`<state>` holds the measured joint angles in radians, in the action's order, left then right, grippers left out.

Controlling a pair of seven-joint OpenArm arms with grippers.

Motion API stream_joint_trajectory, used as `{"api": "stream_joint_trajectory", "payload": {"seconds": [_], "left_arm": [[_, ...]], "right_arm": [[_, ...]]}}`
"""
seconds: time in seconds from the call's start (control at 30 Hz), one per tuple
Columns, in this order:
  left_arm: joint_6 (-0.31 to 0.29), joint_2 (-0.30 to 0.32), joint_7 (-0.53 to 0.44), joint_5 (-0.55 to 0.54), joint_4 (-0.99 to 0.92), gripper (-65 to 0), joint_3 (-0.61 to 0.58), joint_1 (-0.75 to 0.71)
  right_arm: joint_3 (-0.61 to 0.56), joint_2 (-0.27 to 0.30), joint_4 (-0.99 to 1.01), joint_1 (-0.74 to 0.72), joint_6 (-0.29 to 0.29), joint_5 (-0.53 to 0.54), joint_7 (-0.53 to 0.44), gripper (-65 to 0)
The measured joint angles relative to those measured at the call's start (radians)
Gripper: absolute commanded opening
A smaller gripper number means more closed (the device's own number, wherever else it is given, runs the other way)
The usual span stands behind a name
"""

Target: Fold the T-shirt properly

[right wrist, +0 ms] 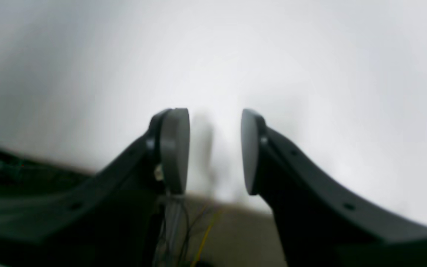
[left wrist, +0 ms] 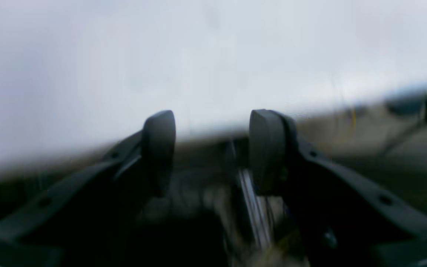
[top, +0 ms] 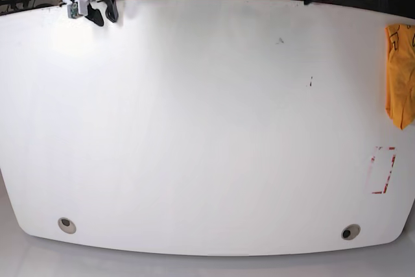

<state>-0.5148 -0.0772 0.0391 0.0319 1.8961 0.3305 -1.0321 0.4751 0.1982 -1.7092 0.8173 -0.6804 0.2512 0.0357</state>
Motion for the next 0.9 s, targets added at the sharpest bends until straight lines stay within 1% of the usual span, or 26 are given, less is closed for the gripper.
{"api": "stream_joint_trajectory", "payload": {"seconds": [0.1, 0.2, 0.23, 0.33, 0.43, 0.5, 0.53, 0.57, 0.6, 0.63, 0.7, 0.77, 0.83, 0.87, 0.9], "left_arm": [[0.038, 0.000, -0.005, -0.001, -0.004, -35.8, 0.000, -0.066], [0.059, 0.005, -0.008, -0.006, -0.052, -35.8, -0.003, -0.106], [0.063, 0.009, -0.010, -0.006, -0.082, -35.8, -0.007, -0.116], [0.061, 0.006, -0.003, -0.003, -0.178, -35.8, -0.010, -0.122], [0.062, 0.023, -0.014, -0.013, -0.285, -35.8, -0.016, -0.097], [0.069, 0.048, -0.005, -0.003, -0.363, -35.8, -0.030, -0.062], [0.074, 0.056, -0.006, -0.005, -0.390, -35.8, -0.037, -0.049], [0.071, 0.070, -0.002, -0.001, -0.431, -35.8, -0.047, -0.009], [0.072, 0.077, 0.005, 0.006, -0.465, -35.8, -0.051, 0.019], [0.072, 0.081, -0.011, 0.001, -0.508, -35.8, -0.053, 0.057], [0.100, 0.091, -0.028, -0.007, -0.609, -35.8, -0.056, 0.134], [0.146, 0.104, -0.032, -0.006, -0.702, -35.6, -0.072, 0.195], [0.181, 0.133, -0.008, -0.003, -0.815, -35.6, -0.110, 0.255], [0.190, 0.146, -0.031, -0.010, -0.858, -35.6, -0.134, 0.278], [0.201, 0.163, -0.022, -0.009, -0.920, -35.6, -0.161, 0.315]], "right_arm": [[-0.005, 0.000, -0.006, 0.070, -0.001, 0.013, -0.009, -43.3], [-0.020, -0.023, -0.005, 0.150, 0.001, 0.013, -0.014, -43.3], [-0.036, -0.033, -0.004, 0.185, 0.006, 0.003, -0.014, -43.3], [-0.081, -0.056, -0.002, 0.262, 0.000, -0.023, -0.005, -43.3], [-0.136, -0.073, 0.039, 0.272, 0.005, -0.054, -0.019, -43.3], [-0.175, -0.091, 0.105, 0.246, 0.003, -0.114, -0.018, -43.3], [-0.183, -0.094, 0.132, 0.235, 0.005, -0.124, -0.021, -43.3], [-0.191, -0.104, 0.179, 0.207, 0.001, -0.143, -0.013, -43.3], [-0.196, -0.114, 0.214, 0.185, 0.010, -0.174, -0.005, -43.3], [-0.194, -0.123, 0.259, 0.154, 0.010, -0.180, -0.011, -43.3], [-0.194, -0.138, 0.357, 0.089, 0.016, -0.214, -0.018, -43.3], [-0.196, -0.140, 0.444, 0.028, 0.039, -0.241, -0.023, -43.3], [-0.198, -0.140, 0.549, -0.044, 0.086, -0.275, -0.017, -43.3], [-0.198, -0.134, 0.592, -0.071, 0.093, -0.274, -0.034, -43.3], [-0.196, -0.131, 0.655, -0.111, 0.103, -0.278, -0.030, -43.3]]}}
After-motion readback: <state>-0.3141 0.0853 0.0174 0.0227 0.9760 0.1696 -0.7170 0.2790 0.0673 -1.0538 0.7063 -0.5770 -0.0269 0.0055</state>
